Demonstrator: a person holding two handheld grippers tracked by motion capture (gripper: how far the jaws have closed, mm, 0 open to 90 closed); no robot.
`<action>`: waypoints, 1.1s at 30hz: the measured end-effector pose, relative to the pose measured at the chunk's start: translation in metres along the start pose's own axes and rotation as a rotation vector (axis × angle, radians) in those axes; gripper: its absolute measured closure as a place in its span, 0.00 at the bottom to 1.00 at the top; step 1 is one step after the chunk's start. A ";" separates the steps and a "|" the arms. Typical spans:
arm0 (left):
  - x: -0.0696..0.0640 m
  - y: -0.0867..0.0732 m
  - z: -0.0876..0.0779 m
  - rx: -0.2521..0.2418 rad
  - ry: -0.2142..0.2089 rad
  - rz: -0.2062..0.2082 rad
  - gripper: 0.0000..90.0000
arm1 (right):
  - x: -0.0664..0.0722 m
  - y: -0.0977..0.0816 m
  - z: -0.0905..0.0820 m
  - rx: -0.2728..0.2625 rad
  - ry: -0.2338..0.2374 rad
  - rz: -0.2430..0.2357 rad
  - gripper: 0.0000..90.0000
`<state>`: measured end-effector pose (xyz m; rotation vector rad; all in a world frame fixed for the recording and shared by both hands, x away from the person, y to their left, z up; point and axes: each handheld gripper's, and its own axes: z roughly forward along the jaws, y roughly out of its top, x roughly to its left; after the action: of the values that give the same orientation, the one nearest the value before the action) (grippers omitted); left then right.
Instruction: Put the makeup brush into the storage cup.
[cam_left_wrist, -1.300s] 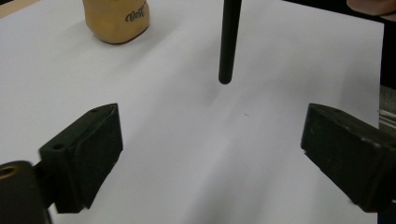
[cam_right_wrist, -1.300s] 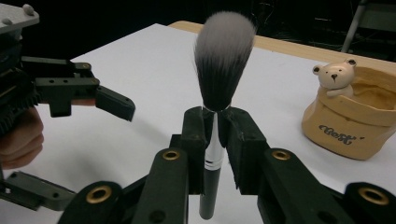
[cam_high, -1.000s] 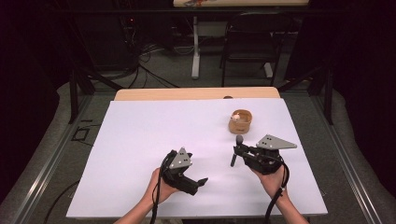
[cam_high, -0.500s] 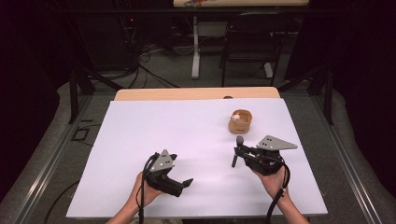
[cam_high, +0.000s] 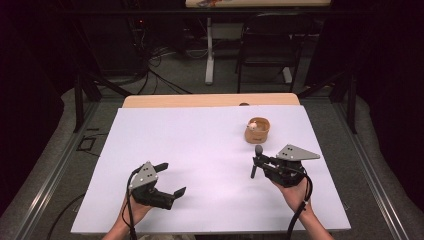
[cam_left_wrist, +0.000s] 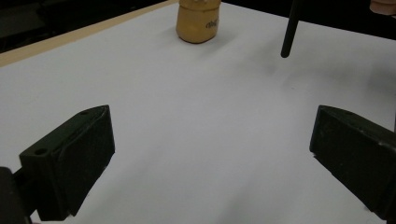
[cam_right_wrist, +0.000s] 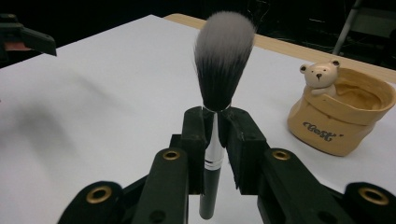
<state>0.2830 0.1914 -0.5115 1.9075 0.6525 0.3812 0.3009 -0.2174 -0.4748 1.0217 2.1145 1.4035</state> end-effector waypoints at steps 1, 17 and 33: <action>0.002 -0.001 -0.003 -0.014 -0.002 -0.002 0.00 | -0.001 0.000 0.000 -0.005 -0.002 -0.003 0.86; 0.022 -0.018 -0.034 -0.098 0.012 0.001 0.00 | -0.005 0.004 -0.003 -0.001 -0.009 -0.008 0.86; 0.032 -0.034 -0.043 -0.126 0.018 0.006 0.01 | -0.017 0.018 0.002 0.023 -0.021 -0.012 0.86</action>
<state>0.2761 0.2529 -0.5254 1.7885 0.6205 0.4343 0.3200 -0.2252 -0.4603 1.0267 2.1232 1.3595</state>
